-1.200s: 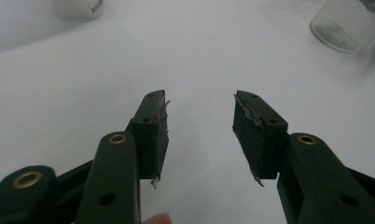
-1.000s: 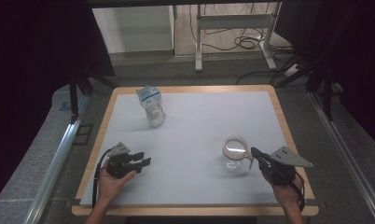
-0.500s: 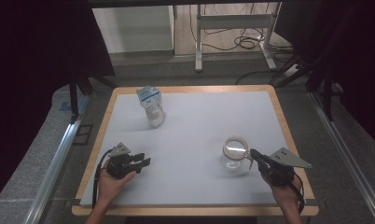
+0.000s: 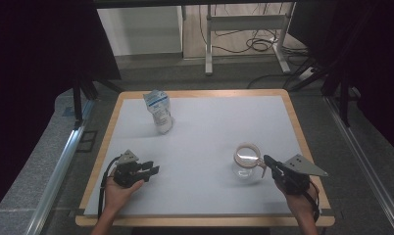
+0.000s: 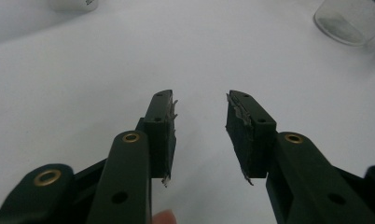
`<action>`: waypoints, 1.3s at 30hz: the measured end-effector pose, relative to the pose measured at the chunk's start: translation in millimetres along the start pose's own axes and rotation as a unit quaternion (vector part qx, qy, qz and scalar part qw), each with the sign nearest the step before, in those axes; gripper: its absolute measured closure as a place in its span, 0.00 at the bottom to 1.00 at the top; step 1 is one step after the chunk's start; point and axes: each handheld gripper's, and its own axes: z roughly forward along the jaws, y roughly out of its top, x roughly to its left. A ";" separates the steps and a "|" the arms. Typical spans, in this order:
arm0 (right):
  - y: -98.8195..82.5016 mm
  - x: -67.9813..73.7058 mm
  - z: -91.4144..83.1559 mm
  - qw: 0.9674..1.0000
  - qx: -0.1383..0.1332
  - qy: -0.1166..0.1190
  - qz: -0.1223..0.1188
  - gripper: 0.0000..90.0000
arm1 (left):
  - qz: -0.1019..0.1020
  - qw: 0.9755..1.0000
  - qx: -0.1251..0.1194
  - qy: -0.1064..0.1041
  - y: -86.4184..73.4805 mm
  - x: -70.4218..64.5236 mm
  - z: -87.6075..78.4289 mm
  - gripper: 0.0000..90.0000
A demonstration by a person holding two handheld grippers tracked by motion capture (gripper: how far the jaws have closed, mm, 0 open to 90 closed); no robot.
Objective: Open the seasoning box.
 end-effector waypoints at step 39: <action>-4.3 1.5 0.4 1.000 -0.005 0.000 0.000 1.00 | 0.082 0.992 -0.025 -0.093 86.2 -98.7 68.2 0.94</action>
